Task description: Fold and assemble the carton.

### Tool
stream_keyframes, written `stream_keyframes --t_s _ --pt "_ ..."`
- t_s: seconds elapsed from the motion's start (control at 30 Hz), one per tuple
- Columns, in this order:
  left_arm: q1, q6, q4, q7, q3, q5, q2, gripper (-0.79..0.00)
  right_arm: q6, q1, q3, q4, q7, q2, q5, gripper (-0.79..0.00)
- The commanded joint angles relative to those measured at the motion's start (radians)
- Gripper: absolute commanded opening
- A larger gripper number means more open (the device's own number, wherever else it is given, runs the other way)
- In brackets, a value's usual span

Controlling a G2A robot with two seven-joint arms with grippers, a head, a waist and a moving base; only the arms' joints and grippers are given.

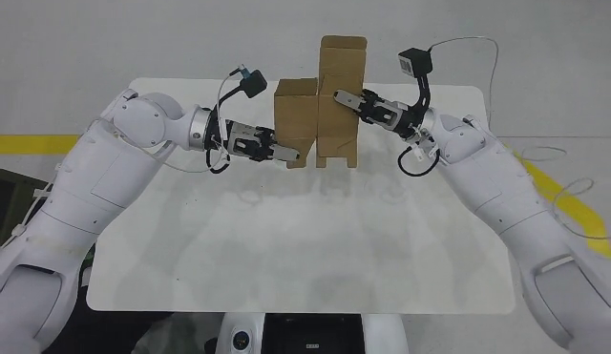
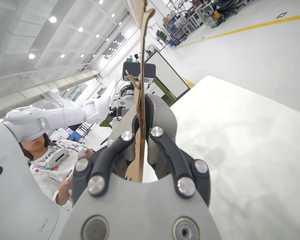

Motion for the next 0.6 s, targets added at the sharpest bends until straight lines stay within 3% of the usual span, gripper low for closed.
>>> stream_keyframes --t_s 0.0,0.2,0.23,0.27,0.3,0.33,0.57 --pt "0.0 0.0 0.005 0.0 -0.001 -0.001 0.0 -0.785 0.0 -0.005 0.009 0.001 0.003 -0.003 -0.004 -0.785" --pt "-0.001 0.003 0.019 -0.003 -0.004 -0.011 -0.001 -0.785 0.0 -0.015 0.031 0.0 0.028 -0.011 -0.003 -0.785" --pt "-0.001 0.004 0.02 -0.004 -0.004 -0.013 -0.001 -0.785 0.0 -0.016 0.033 -0.003 0.041 -0.012 -0.001 -0.634" --pt "0.0 0.006 0.022 -0.006 -0.005 -0.016 -0.001 -0.785 0.0 -0.017 0.037 0.0 0.048 -0.013 0.003 -0.416" --pt "0.0 0.009 0.024 -0.009 -0.006 -0.021 -0.002 -0.785 0.0 -0.018 0.042 0.003 0.055 -0.013 0.006 -0.058" --pt "0.0 0.012 0.025 -0.012 -0.006 -0.028 -0.002 -0.785 0.0 -0.019 0.046 0.006 0.058 -0.014 0.007 0.0" --pt "-0.009 0.105 0.022 -0.106 0.007 -0.077 0.003 -0.785 0.0 -0.008 0.094 0.048 0.175 0.003 -0.037 0.0"
